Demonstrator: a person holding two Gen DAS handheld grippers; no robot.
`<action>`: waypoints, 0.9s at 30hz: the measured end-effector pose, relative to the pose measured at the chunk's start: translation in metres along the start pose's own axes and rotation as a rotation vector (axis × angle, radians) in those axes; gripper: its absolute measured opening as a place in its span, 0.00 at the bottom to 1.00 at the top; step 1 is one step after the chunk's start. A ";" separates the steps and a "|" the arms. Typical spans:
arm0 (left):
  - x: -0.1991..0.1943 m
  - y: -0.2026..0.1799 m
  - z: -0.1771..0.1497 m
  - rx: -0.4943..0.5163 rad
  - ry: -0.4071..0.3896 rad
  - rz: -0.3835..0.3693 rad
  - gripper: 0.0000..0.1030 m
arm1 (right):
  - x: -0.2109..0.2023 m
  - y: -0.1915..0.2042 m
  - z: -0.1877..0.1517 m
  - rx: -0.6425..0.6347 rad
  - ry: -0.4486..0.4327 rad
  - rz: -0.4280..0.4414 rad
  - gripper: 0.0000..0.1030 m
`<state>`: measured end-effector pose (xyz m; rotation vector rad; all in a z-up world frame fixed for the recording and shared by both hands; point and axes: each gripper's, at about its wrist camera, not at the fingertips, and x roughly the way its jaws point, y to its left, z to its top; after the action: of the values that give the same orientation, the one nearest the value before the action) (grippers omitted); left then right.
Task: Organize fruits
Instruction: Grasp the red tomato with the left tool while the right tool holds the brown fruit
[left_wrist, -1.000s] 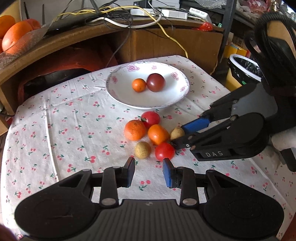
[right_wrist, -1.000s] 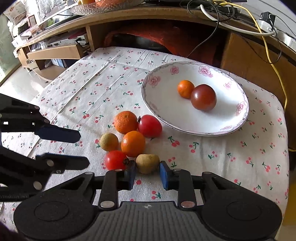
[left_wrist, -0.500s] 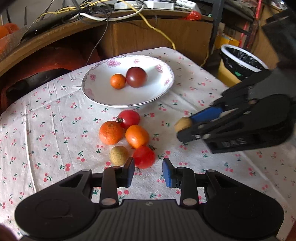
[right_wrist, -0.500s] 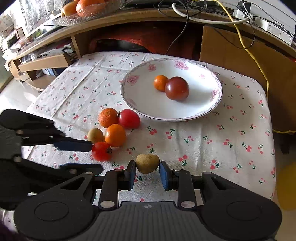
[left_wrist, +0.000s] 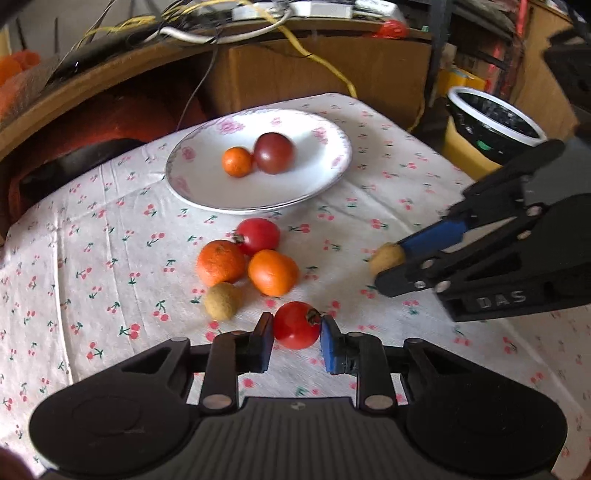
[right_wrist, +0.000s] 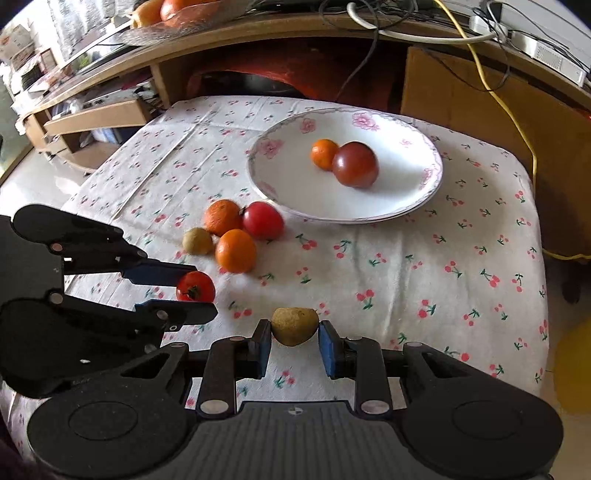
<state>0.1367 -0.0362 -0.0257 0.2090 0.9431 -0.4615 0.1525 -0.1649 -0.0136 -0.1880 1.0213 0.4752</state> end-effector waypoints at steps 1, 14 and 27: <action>-0.004 -0.002 -0.001 0.003 0.000 -0.007 0.34 | -0.002 0.001 -0.002 -0.004 0.002 0.005 0.22; -0.010 -0.012 -0.008 0.036 0.012 -0.010 0.34 | -0.007 0.008 -0.011 -0.037 0.002 -0.002 0.22; -0.013 0.006 0.014 -0.016 -0.046 0.014 0.34 | -0.010 0.011 0.006 -0.008 -0.040 0.003 0.22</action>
<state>0.1432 -0.0329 -0.0070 0.1898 0.9000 -0.4434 0.1474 -0.1562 -0.0014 -0.1831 0.9809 0.4841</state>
